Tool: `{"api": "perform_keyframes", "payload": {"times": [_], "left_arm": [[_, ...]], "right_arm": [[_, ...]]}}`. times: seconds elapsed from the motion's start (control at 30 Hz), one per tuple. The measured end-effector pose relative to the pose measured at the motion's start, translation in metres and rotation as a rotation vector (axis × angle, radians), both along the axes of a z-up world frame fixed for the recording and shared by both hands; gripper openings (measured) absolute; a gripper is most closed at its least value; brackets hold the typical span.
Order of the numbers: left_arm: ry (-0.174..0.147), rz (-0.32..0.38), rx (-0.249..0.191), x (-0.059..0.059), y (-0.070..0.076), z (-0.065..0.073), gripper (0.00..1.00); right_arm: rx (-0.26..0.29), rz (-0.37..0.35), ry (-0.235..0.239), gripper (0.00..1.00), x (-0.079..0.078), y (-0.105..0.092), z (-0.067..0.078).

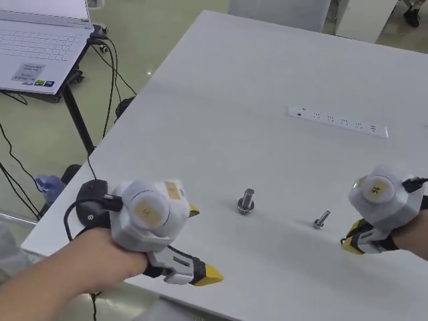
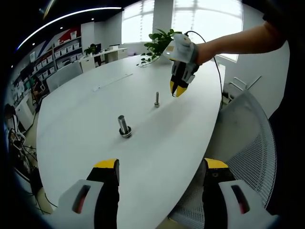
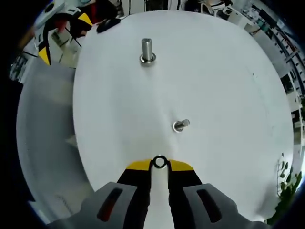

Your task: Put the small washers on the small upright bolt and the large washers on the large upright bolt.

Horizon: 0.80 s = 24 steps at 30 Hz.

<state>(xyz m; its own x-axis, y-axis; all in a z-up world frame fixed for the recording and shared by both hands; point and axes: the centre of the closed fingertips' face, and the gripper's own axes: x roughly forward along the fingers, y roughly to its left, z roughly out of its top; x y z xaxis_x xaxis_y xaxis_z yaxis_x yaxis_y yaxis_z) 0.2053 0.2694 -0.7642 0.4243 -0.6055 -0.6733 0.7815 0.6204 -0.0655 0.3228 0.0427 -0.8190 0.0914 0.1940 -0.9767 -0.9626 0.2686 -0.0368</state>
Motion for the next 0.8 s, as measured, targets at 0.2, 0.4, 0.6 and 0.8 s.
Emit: {"api": "perform_keyframes", "payload": {"times": [0.2,0.4,0.6,0.8], "left_arm": [[0.004,0.005,0.004,0.002,0.002,-0.001,0.70],[0.007,0.004,0.005,0.002,0.001,-0.002,0.70],[0.005,0.011,0.001,0.006,0.003,-0.001,0.70],[0.008,0.017,0.002,0.006,0.007,-0.001,0.70]], "right_arm": [[0.019,0.013,-0.015,0.13,0.015,0.011,0.018],[0.034,0.035,-0.030,0.13,0.025,0.026,0.027],[0.030,0.058,-0.026,0.13,0.028,0.036,0.023],[0.029,0.067,-0.019,0.13,0.030,0.042,0.017]]}}
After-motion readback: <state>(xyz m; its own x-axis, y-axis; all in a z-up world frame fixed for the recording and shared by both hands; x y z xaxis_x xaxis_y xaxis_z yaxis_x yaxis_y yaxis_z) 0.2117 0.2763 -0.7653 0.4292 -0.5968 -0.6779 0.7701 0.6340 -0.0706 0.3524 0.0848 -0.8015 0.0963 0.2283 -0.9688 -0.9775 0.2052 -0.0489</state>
